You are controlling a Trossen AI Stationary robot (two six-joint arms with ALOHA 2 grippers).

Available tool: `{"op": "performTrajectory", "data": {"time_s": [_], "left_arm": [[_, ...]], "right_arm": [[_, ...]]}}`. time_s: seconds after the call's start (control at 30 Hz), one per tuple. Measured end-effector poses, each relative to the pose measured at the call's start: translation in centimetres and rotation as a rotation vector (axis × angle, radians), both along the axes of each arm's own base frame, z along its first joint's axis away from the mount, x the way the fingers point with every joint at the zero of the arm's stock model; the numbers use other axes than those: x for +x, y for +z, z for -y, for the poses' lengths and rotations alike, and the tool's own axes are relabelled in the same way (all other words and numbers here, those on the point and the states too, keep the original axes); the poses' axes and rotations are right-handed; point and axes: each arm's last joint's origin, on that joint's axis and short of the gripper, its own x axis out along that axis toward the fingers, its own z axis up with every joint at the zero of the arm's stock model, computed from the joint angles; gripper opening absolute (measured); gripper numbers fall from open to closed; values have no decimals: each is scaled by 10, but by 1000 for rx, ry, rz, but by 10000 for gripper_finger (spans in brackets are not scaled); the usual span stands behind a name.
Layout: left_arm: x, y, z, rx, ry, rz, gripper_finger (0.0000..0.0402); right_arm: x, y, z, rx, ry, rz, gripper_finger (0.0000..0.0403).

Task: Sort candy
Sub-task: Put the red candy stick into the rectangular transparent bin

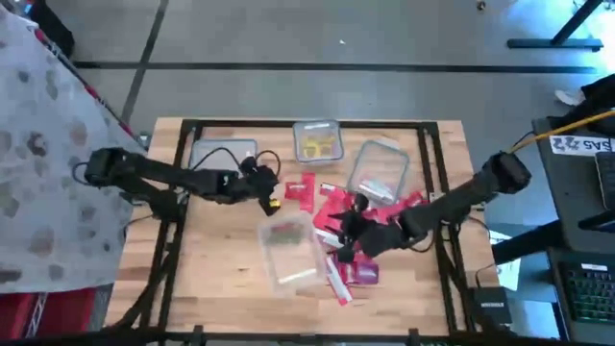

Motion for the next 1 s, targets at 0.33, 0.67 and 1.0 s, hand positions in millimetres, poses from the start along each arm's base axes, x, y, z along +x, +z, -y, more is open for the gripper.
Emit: {"op": "performTrajectory", "data": {"time_s": [0.33, 0.67, 1.0], "left_arm": [[-20, -1, 97, -144, -310, 27, 0], [-9, -33, 93, -166, -168, -65, 0], [-4, -41, 73, -239, -43, -103, 70]], "right_arm": [[-13, 3, -23, 2, -19, 71, 127], [-10, 8, -25, 21, -15, 124, 127], [-10, 8, -25, 24, -7, 122, 127]]}}
